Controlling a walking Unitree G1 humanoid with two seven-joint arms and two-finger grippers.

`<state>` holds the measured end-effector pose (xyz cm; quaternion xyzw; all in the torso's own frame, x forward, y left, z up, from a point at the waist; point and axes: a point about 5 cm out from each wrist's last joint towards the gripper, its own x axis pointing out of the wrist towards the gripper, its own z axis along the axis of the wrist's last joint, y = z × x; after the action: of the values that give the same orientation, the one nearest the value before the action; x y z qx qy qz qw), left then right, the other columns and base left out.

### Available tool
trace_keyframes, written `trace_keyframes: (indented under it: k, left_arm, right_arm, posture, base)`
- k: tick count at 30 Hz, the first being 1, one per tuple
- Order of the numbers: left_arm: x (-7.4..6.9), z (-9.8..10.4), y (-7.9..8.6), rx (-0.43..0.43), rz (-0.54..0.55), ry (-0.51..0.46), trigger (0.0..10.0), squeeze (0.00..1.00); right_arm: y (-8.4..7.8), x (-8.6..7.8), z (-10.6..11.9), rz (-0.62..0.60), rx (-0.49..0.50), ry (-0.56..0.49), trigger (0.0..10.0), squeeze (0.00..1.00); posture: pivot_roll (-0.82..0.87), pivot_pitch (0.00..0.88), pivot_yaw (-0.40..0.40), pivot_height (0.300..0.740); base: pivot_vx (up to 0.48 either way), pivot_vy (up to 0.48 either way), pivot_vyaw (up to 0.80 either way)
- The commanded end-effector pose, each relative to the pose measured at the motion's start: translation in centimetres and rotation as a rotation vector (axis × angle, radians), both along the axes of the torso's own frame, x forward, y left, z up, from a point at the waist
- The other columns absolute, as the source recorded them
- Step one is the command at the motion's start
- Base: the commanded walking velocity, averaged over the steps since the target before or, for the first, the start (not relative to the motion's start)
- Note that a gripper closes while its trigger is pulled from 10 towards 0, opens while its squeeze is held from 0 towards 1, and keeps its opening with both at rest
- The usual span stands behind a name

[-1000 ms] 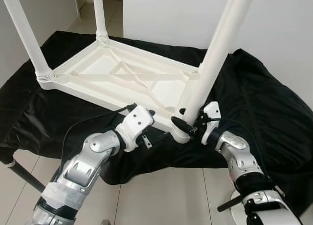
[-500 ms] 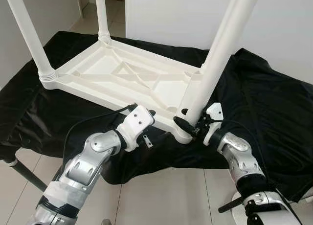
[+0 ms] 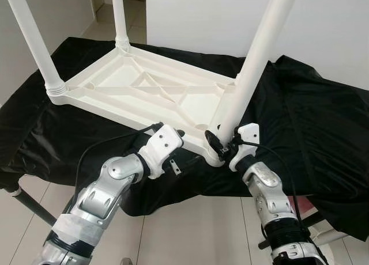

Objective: Building children table

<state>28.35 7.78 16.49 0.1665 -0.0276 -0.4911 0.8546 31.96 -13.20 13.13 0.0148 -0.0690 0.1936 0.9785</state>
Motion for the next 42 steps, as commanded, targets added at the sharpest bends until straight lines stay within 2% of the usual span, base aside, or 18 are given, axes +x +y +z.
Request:
trace_keyframes:
  k: [1, 2, 4, 5, 8, 9, 10, 13, 16, 25, 26, 36, 42]
  left_arm:
    - [-0.3, -0.2, -0.4, 0.015, -0.05, 0.009, 10.0, 0.0]
    - [-0.3, -0.2, -0.4, 0.015, -0.05, 0.009, 10.0, 0.0]
    - [-0.3, -0.3, -0.5, 0.012, -0.052, 0.011, 10.0, 0.0]
    - [-0.3, -0.3, -0.5, 0.012, -0.052, 0.011, 10.0, 0.0]
    - [-0.3, -0.3, -0.5, 0.009, -0.051, 0.013, 10.0, 0.0]
    - [-0.3, -0.3, -0.4, 0.009, -0.05, 0.013, 10.0, 0.0]
    - [-0.3, -0.3, -0.4, 0.009, -0.05, 0.013, 10.0, 0.0]
    - [-0.2, -0.2, -0.4, 0.009, -0.049, 0.013, 10.0, 0.0]
    - [-0.2, -0.2, -0.3, 0.013, -0.049, 0.011, 10.0, 0.0]
    - [-0.2, -0.1, -0.1, 0.017, -0.042, 0.006, 10.0, 0.0]
    - [-0.2, -0.1, 0.0, 0.018, -0.039, 0.008, 10.0, 0.0]
    - [-0.3, -0.3, 0.3, 0.025, -0.027, 0.006, 10.0, 0.0]
    - [-0.3, -0.3, 0.4, 0.027, -0.022, 0.003, 10.0, 0.0]
  right_arm:
    - [-0.5, -0.1, 0.8, -0.109, -0.004, -0.03, 10.0, 0.0]
    - [-0.5, -0.1, 0.8, -0.109, -0.004, -0.03, 10.0, 0.0]
    - [-0.2, -0.5, 0.2, -0.252, 0.003, -0.001, 10.0, 0.0]
    - [-0.2, -0.5, 0.2, -0.252, 0.003, -0.001, 10.0, 0.0]
    - [0.9, -1.1, -0.7, -0.418, 0.06, 0.058, 10.0, 0.0]
    - [1.6, -1.2, -0.8, -0.426, 0.071, 0.074, 10.0, 0.0]
    - [1.6, -1.2, -0.8, -0.426, 0.071, 0.074, 10.0, 0.0]
    - [2.7, -1.2, -0.4, -0.374, 0.07, 0.063, 10.0, 0.0]
    - [2.6, -1.3, 0.1, -0.357, 0.097, 0.042, 10.0, 0.0]
    - [2.9, -1.6, 0.3, -0.346, 0.093, 0.026, 10.0, 0.0]
    - [2.6, -1.6, 0.4, -0.34, 0.105, 0.025, 10.0, 1.0]
    - [2.2, -2.1, 0.4, -0.263, 0.135, -0.014, 10.0, 1.0]
    - [0.4, -2.7, -0.2, -0.188, 0.129, -0.017, 10.0, 1.0]
  posture:
    - [-0.03, 0.038, -0.056, 0.74]
    - [-0.03, 0.038, -0.056, 0.74]
    - [-0.02, 0.04, -0.057, 0.74]
    - [-0.02, 0.04, -0.057, 0.74]
    - [-0.02, 0.042, -0.057, 0.74]
    - [-0.02, 0.042, -0.057, 0.74]
    - [-0.02, 0.042, -0.057, 0.74]
    - [-0.02, 0.042, -0.057, 0.74]
    - [-0.01, 0.037, -0.054, 0.74]
    - [0.0, 0.035, -0.062, 0.74]
    - [0.0, 0.032, -0.064, 0.74]
    - [0.01, 0.023, -0.073, 0.74]
    - [0.01, 0.007, -0.074, 0.74]
  base:
    - [0.0, 0.0, 0.0]
    - [0.0, 0.0, 0.0]
    - [0.0, 0.0, 0.0]
    - [0.0, 0.0, 0.0]
    - [0.0, 0.0, 0.0]
    - [0.0, 0.0, 0.0]
    - [0.0, 0.0, 0.0]
    - [0.0, 0.0, 0.0]
    - [0.0, 0.0, 0.0]
    - [0.0, 0.0, 0.0]
    - [0.0, 0.0, 0.0]
    - [0.0, 0.0, 0.0]
    - [0.0, 0.0, 0.0]
